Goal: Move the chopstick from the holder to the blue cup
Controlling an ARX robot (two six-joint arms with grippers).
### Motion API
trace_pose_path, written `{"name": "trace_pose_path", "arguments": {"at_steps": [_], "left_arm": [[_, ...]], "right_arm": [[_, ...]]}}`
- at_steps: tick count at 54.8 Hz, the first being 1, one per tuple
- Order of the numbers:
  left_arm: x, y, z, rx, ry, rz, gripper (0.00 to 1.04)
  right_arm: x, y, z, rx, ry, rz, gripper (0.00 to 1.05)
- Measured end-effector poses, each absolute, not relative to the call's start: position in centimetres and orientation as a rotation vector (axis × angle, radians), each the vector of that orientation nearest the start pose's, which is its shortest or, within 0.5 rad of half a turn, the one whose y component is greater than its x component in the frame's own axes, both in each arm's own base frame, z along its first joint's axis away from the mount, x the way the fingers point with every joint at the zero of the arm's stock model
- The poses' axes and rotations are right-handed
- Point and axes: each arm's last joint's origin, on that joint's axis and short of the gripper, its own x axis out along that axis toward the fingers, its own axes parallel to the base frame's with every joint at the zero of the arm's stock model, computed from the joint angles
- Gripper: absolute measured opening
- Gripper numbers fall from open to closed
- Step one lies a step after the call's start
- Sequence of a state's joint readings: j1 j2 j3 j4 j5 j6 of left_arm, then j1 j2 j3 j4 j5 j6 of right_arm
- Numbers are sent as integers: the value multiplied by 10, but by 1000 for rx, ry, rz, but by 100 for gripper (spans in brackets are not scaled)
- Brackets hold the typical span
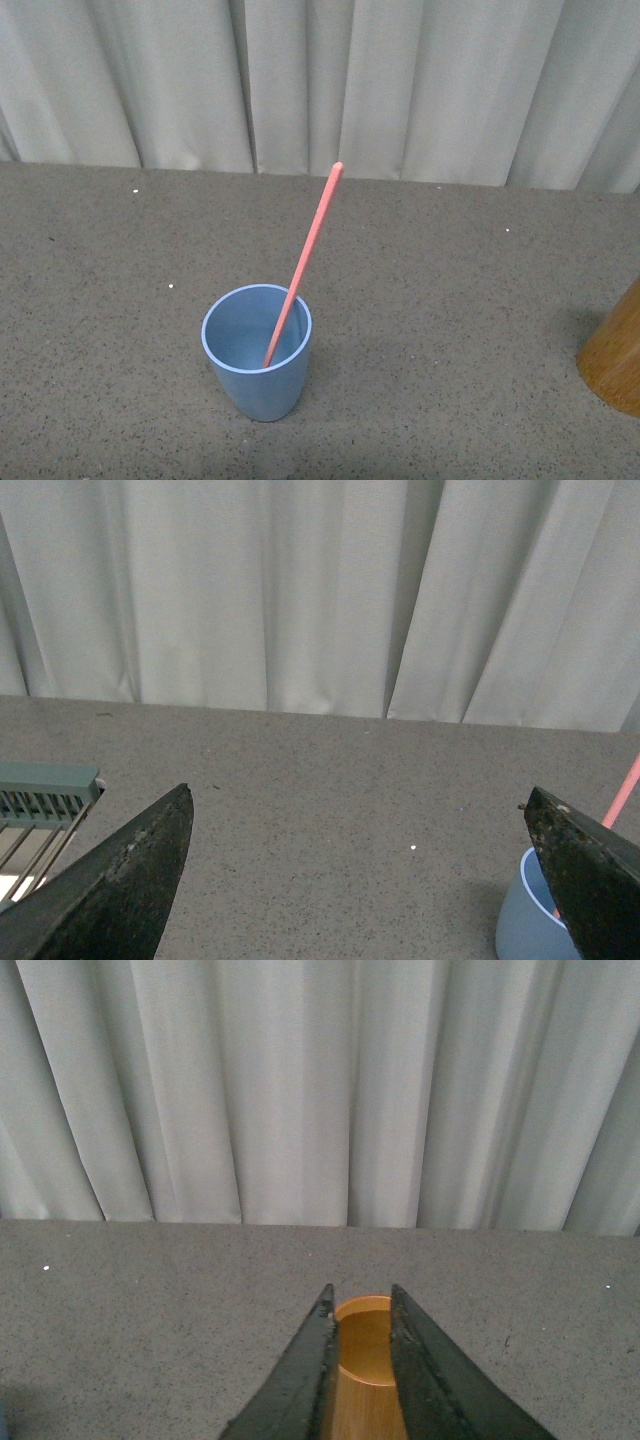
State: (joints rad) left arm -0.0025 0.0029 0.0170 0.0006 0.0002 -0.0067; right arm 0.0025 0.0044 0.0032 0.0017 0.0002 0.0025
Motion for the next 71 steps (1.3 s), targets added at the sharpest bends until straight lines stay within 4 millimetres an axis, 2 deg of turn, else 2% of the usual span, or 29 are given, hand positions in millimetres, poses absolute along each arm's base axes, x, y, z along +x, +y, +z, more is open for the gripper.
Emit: {"name": "trace_pose_path", "arguments": {"at_steps": [8, 24, 71], "left_arm": [[97, 0, 169, -7, -15, -3, 98], [97, 0, 169, -7, -15, -3, 98], [97, 0, 169, -7, -15, -3, 98]], "right_arm": [[98, 0, 164, 2, -1, 3, 49], [98, 0, 164, 3, -1, 3, 96], [98, 0, 164, 3, -1, 3, 95]]}}
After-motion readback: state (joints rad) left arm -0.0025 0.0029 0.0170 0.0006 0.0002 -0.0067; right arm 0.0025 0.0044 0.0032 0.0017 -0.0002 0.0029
